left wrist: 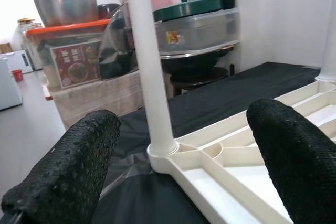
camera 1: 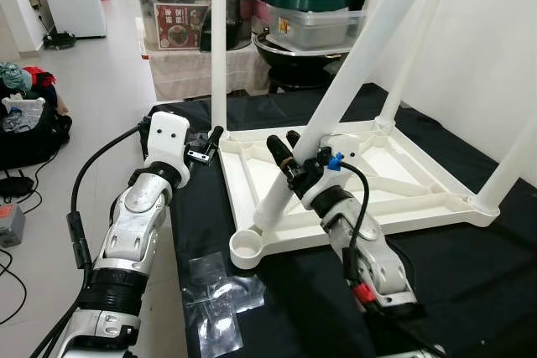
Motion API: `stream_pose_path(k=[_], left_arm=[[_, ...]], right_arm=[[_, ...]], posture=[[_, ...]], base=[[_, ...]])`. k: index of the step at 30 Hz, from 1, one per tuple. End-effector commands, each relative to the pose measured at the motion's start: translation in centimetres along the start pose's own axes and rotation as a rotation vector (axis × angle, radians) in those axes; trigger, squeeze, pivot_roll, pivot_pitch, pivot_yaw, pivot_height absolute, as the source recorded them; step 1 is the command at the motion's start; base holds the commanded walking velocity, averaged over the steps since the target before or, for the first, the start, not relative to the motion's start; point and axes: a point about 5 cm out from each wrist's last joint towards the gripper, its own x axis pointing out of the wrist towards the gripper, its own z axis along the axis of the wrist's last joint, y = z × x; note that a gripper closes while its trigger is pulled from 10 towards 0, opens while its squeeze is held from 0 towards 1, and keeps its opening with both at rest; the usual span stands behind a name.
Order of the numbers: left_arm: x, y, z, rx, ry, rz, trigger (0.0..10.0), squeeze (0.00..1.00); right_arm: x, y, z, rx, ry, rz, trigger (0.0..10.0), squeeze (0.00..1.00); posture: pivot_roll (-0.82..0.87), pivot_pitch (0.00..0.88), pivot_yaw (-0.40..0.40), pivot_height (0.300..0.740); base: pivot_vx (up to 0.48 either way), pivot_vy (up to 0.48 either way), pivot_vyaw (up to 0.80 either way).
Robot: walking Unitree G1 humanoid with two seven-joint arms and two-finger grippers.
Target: Building children table
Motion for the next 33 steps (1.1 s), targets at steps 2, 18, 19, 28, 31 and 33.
stream_pose_path(k=[2,18,19,28,31,33], left_arm=[[-0.2,-0.2,-0.6,0.012,0.030,-0.003,10.0,0.00],[0.1,-0.1,-0.9,0.010,0.047,-0.003,10.0,0.00],[0.1,-0.1,-0.9,0.010,0.047,-0.003,10.0,0.00],[0.1,0.1,-1.4,0.004,0.067,0.005,10.0,0.00],[0.1,0.1,-1.4,0.004,0.070,0.005,10.0,0.00],[0.1,0.1,-1.5,0.004,0.071,0.005,10.0,0.00]], right_arm=[[-1.5,-1.6,-2.5,0.004,0.136,-0.056,0.0,0.00],[-3.3,0.5,-3.9,0.090,0.214,0.041,0.0,0.00],[-3.3,0.5,-3.9,0.090,0.214,0.041,0.0,0.00],[-5.0,2.2,-5.5,0.182,0.353,0.173,0.0,0.00],[-5.8,2.4,-5.7,0.195,0.392,0.212,0.0,0.00],[-6.1,2.3,-5.8,0.197,0.404,0.222,0.0,0.00]], posture=[[0.12,0.000,-0.088,0.740],[0.11,0.000,-0.082,0.740],[0.11,0.000,-0.082,0.740],[0.10,0.000,-0.086,0.740],[0.09,0.000,-0.086,0.740],[0.09,0.000,-0.086,0.740]], base=[[0.000,0.000,0.00],[0.000,0.000,0.00],[0.000,0.000,0.00],[0.000,0.000,0.00],[0.000,0.000,0.00],[0.000,0.000,0.00]])
